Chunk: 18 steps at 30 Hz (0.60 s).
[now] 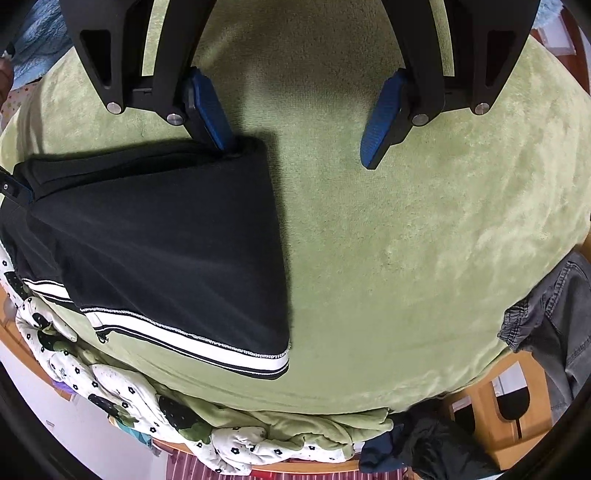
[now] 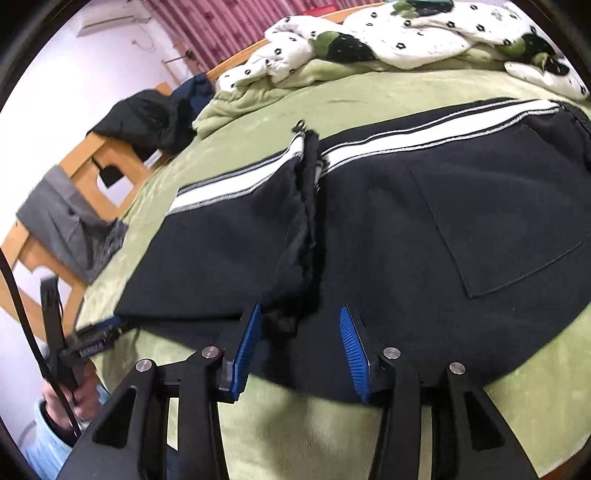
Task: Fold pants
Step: 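Lay the folded half down with the right gripper and open it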
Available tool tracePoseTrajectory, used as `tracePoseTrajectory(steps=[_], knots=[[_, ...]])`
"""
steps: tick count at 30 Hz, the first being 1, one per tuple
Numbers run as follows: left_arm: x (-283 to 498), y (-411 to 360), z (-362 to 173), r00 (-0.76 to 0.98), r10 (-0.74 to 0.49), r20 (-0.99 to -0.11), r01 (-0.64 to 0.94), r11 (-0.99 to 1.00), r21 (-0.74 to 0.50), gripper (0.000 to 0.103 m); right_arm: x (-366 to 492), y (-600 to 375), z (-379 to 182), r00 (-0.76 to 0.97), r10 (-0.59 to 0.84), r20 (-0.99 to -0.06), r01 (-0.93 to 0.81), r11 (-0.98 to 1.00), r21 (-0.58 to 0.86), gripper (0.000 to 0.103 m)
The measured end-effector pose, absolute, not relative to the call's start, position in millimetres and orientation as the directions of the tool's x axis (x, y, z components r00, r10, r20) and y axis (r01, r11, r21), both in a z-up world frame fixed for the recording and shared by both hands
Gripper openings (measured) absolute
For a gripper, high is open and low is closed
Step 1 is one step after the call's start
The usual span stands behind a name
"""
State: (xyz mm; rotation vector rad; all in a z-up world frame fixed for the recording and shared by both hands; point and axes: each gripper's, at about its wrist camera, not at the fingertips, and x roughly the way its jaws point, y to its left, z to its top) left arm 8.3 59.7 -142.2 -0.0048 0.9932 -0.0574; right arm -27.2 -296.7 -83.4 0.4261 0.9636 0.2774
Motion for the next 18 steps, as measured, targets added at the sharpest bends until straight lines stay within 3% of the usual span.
tracePoseTrajectory(steps=[6,7,8,11,14,18], knots=[[9.1,53.5,-142.8,0.559,-0.032,-0.829,0.046,0.999,-0.008,0.069,0.4,-275.3,-96.3,0.532,0.404,-0.744,-0.033,0.888,0.458,0.043],[8.8,52.8,-142.9,0.561,-0.03,-0.827,0.044,0.999,-0.006,0.069,3.9,-271.7,-97.5,0.525,0.395,-0.754,-0.045,0.897,0.439,0.029],[8.8,52.6,-143.1,0.565,-0.027,-0.824,0.043,0.999,-0.003,0.069,8.2,-262.7,-97.9,0.521,0.356,-0.776,-0.058,0.921,0.384,0.023],[7.5,51.1,-143.3,0.576,-0.019,-0.818,0.049,0.999,0.011,0.069,-0.6,-259.4,-79.8,0.598,0.309,-0.739,-0.086,0.942,0.324,0.015],[7.5,52.8,-143.2,0.58,-0.019,-0.814,0.048,0.999,0.01,0.069,-20.2,-286.9,-47.4,0.7,0.311,-0.643,-0.075,0.927,0.368,0.014],[9.7,51.8,-143.9,0.575,-0.04,-0.817,0.06,0.998,-0.007,0.069,-19.5,-305.8,-72.0,0.613,0.29,-0.735,0.017,0.925,0.379,0.015]])
